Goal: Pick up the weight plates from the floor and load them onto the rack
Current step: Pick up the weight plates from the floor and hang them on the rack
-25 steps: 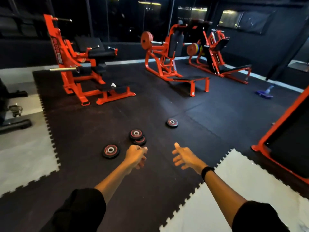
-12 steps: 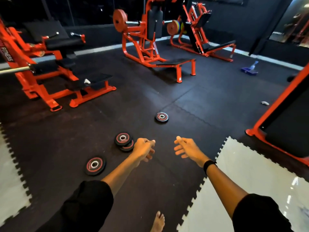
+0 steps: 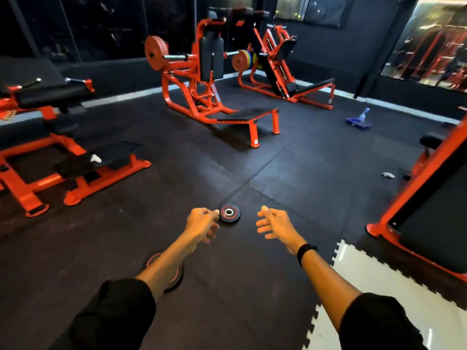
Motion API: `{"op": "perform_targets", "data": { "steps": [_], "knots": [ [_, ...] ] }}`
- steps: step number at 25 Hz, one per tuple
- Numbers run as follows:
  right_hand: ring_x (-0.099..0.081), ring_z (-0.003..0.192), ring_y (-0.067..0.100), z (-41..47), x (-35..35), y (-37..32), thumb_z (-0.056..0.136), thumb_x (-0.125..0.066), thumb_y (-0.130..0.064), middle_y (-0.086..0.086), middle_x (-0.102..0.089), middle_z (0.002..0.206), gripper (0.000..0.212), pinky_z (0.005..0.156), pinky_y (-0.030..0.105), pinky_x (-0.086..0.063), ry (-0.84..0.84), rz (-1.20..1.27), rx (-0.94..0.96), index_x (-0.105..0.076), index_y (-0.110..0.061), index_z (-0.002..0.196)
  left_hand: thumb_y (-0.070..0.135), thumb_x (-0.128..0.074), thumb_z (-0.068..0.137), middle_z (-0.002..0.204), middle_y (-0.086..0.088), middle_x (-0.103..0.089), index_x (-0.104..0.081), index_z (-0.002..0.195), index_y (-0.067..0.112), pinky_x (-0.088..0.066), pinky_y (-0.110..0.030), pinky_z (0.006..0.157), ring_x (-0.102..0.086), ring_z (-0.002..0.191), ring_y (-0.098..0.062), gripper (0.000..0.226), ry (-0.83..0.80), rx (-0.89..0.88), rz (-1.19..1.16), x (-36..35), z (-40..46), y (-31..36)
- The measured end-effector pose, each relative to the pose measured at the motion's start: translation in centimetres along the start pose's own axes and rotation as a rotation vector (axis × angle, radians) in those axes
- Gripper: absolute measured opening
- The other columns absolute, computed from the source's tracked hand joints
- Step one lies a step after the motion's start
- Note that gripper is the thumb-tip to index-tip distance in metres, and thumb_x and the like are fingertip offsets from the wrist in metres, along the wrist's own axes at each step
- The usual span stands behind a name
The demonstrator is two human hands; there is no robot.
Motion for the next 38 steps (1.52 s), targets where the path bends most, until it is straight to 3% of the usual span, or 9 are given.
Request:
{"op": "perform_targets", "data": {
  "steps": [7, 16, 27, 33, 38],
  "knots": [
    [-0.063, 0.076, 0.023, 14.3, 0.0, -5.1, 0.102, -0.042, -0.043, 0.011, -0.066, 0.089, 0.039, 0.061, 0.028, -0.045, 0.045, -0.024, -0.012, -0.062, -0.009, 0.108, 0.024, -0.057, 0.096, 0.066, -0.011, -0.063, -0.059, 0.078, 0.011, -0.04, -0.02, 0.036, -0.054, 0.04, -0.021, 0.023, -0.068, -0.047, -0.006, 0.1, 15.8, 6.1],
    [-0.062, 0.074, 0.022, 26.5, 2.7, -11.0, 0.103, -0.043, -0.039, 0.01, -0.065, 0.088, 0.035, 0.06, 0.028, -0.045, 0.172, -0.04, -0.073, -0.061, -0.01, 0.105, 0.021, -0.056, 0.098, 0.064, -0.01, -0.059, -0.054, 0.074, 0.011, -0.031, -0.014, 0.035, -0.047, 0.043, -0.02, 0.025, -0.204, -0.06, -0.015, -1.9, 30.3, 14.1],
    [-0.064, 0.075, 0.022, 41.6, 3.1, -9.5, 0.103, -0.043, -0.042, 0.01, -0.066, 0.087, 0.038, 0.062, 0.029, -0.046, 0.134, -0.046, -0.15, -0.062, -0.01, 0.106, 0.024, -0.058, 0.097, 0.061, -0.006, -0.059, -0.056, 0.075, 0.012, -0.033, -0.018, 0.04, -0.05, 0.037, -0.02, 0.024, -0.258, 0.017, 0.015, -5.3, 44.3, 14.5],
    [-0.062, 0.074, 0.021, 52.7, 4.5, -10.4, 0.103, -0.043, -0.04, 0.01, -0.065, 0.088, 0.034, 0.06, 0.028, -0.045, 0.06, -0.041, -0.177, -0.061, -0.011, 0.104, 0.026, -0.057, 0.097, 0.059, -0.006, -0.058, -0.053, 0.075, 0.014, -0.034, -0.019, 0.043, -0.049, 0.035, -0.019, 0.025, -0.194, 0.11, 0.042, -6.7, 54.9, 14.8],
    [-0.063, 0.069, 0.018, 62.2, 2.9, -8.4, 0.101, -0.046, -0.043, 0.008, -0.065, 0.084, 0.035, 0.06, 0.028, -0.046, -0.05, -0.111, -0.27, -0.06, -0.012, 0.099, 0.024, -0.055, 0.097, 0.058, -0.006, -0.056, -0.053, 0.071, 0.013, -0.032, -0.013, 0.036, -0.045, 0.032, -0.016, 0.029, -0.089, 0.27, -0.005, -5.8, 61.9, 11.4]
  ]
}}
Point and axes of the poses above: each hand's wrist, its own z-axis towards the middle knuckle, its own x-axis out of the back of the hand, y = z × x, the point moved 6 cm from there along z, towards the middle knuckle
